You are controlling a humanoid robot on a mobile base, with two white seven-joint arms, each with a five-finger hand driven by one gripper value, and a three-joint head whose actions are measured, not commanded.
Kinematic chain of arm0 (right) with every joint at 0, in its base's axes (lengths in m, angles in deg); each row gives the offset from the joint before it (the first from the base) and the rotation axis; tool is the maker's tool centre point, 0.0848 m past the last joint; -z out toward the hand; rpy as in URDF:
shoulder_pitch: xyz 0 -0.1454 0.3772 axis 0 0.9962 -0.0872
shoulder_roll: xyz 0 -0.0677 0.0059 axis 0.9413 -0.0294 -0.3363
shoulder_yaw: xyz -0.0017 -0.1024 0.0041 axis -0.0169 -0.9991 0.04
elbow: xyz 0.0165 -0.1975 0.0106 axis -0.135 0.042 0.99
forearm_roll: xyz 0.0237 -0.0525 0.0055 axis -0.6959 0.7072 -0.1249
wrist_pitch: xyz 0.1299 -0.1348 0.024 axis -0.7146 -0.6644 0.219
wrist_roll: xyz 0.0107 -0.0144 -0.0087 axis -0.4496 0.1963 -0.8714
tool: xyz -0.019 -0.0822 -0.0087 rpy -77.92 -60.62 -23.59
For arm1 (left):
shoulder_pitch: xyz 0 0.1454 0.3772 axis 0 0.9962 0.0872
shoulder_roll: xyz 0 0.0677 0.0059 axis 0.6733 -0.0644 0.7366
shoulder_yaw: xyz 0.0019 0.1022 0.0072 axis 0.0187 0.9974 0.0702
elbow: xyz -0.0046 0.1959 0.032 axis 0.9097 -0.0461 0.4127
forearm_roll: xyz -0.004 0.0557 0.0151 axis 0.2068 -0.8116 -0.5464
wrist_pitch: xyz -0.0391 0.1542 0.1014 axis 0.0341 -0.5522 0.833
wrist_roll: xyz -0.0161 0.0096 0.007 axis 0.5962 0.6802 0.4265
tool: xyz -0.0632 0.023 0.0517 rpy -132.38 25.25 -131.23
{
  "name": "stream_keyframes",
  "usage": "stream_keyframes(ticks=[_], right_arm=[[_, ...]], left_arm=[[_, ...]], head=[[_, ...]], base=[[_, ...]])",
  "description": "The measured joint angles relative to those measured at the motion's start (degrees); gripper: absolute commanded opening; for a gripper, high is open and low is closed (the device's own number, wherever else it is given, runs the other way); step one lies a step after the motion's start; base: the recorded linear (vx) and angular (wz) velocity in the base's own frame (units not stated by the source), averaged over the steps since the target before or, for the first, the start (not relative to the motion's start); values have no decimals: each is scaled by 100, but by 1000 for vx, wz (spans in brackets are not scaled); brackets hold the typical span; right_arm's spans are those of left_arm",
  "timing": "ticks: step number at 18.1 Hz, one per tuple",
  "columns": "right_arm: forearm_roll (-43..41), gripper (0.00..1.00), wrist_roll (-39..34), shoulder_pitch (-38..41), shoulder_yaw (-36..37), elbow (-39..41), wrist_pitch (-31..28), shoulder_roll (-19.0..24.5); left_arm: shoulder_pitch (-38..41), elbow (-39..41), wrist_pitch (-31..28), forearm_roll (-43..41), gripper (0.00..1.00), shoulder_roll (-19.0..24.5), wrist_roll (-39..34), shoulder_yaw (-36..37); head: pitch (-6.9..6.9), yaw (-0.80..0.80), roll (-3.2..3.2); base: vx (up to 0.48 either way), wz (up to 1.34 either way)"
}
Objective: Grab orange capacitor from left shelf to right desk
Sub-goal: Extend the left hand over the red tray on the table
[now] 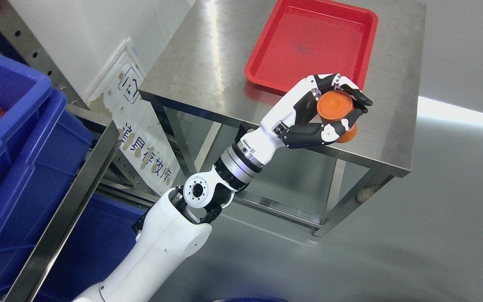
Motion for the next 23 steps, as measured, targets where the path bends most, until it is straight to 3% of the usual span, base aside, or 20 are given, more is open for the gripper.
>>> stream_keyframes(ticks=[7, 14, 23], right_arm=[[0, 100, 0, 2, 0, 0, -23, 1], [0, 100, 0, 1, 0, 0, -26, 1], [0, 100, 0, 3, 0, 0, -28, 2]], left_arm=[[-1076, -686, -203, 153, 3, 0, -414, 154], [-1842, -1742, -308, -322, 4, 0, -437, 147], [-1925, -2458, -451, -601, 4, 0, -207, -573]], head=[[0, 0, 0], [1, 0, 0], [1, 0, 0]], base=[[165, -193], [143, -174], [73, -107]])
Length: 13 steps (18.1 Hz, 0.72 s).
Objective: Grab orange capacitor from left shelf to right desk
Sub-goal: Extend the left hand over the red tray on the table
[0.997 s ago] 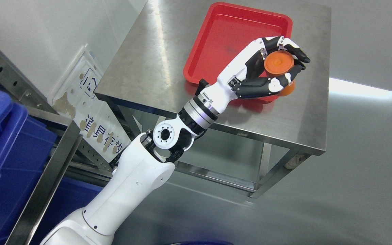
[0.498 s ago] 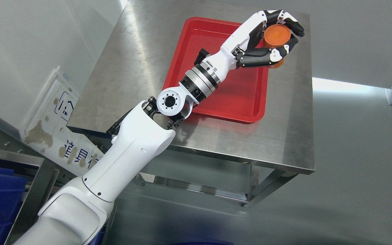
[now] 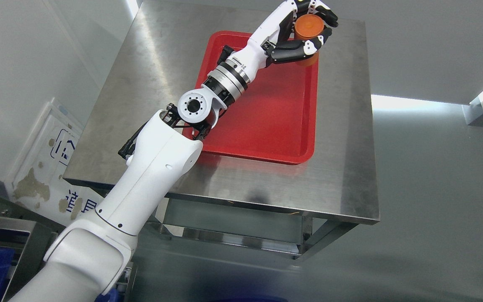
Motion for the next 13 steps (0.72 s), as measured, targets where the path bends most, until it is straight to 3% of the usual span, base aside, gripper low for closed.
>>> stream_keyframes(ticks=[13], right_arm=[[0, 100, 0, -2, 0, 0, -11, 0]], left_arm=[[772, -335, 107, -836, 9, 0, 368, -987]], head=[[0, 0, 0]], base=[[-7, 8]])
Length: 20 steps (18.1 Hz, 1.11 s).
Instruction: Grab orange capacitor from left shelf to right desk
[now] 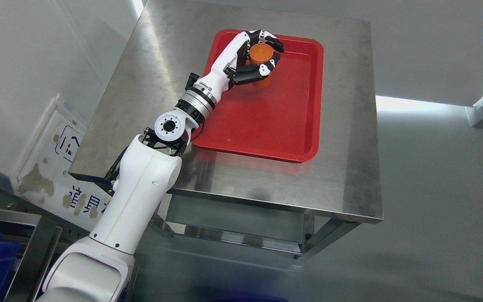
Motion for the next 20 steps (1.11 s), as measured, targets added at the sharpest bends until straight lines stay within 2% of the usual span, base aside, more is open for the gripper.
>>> stream_keyframes(ticks=[2, 4, 6, 7, 8, 10, 11, 14, 20], right_arm=[[0, 100, 0, 0, 0, 0, 7, -1], [0, 100, 0, 0, 0, 0, 11, -1], [0, 100, 0, 0, 0, 0, 12, -1], [0, 100, 0, 0, 0, 0, 13, -2], [0, 100, 0, 0, 0, 0, 14, -2], [0, 100, 0, 0, 0, 0, 14, -2], [0, 100, 0, 0, 0, 0, 14, -2], [0, 100, 0, 0, 0, 0, 15, -2], [0, 100, 0, 0, 0, 0, 17, -3]], left_arm=[[46, 3, 50, -65, 14, 0, 21, -56], [93, 25, 78, -108, 15, 0, 40, -69], [135, 61, 79, -136, 23, 0, 42, -46], [148, 75, 79, -146, 33, 0, 43, -34], [158, 88, 79, -152, 47, 0, 43, -18], [174, 118, 88, -165, 70, 0, 44, 25], [175, 142, -3, -169, 78, 0, 44, 50], [155, 241, -283, -177, 85, 0, 44, 89], [-134, 461, -443, -62, 88, 0, 43, -146]], head=[[0, 0, 0], [0, 0, 0], [0, 0, 0], [0, 0, 0], [0, 0, 0], [0, 0, 0], [0, 0, 0], [0, 0, 0], [0, 0, 0]], base=[[0, 0], [0, 0], [0, 0], [0, 0], [0, 0], [0, 0], [0, 0], [0, 0], [0, 0]])
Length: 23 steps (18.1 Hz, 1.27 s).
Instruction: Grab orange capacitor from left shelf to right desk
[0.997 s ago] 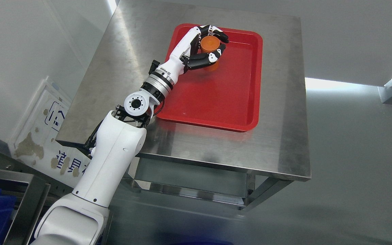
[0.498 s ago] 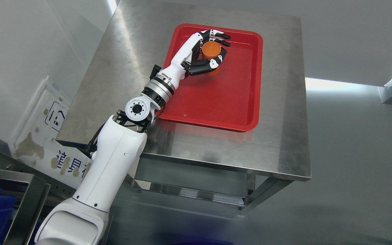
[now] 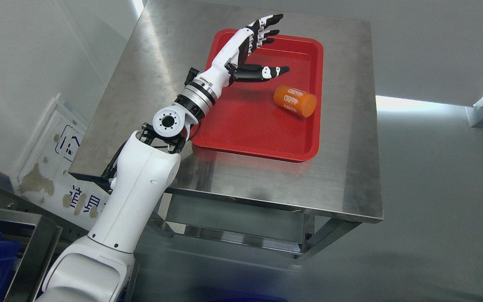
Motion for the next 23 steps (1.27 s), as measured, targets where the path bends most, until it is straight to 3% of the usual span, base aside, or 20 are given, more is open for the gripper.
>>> stream_keyframes(ticks=[5, 9, 13, 23], right_arm=[[0, 100, 0, 0, 0, 0, 24, 0], [0, 100, 0, 0, 0, 0, 15, 0], [0, 100, 0, 0, 0, 0, 2, 0], [0, 100, 0, 0, 0, 0, -5, 0]], left_arm=[[-197, 33, -24, 60, 98, 0, -20, -508], [-185, -8, -11, -200, 99, 0, -128, -997], [-26, -31, -397, -576, 99, 0, -492, -1376], [632, 102, -533, -851, 99, 0, -554, -1864]], head=[[0, 0, 0], [0, 0, 0], [0, 0, 0], [0, 0, 0]], base=[[0, 0], [0, 0], [0, 0], [0, 0]])
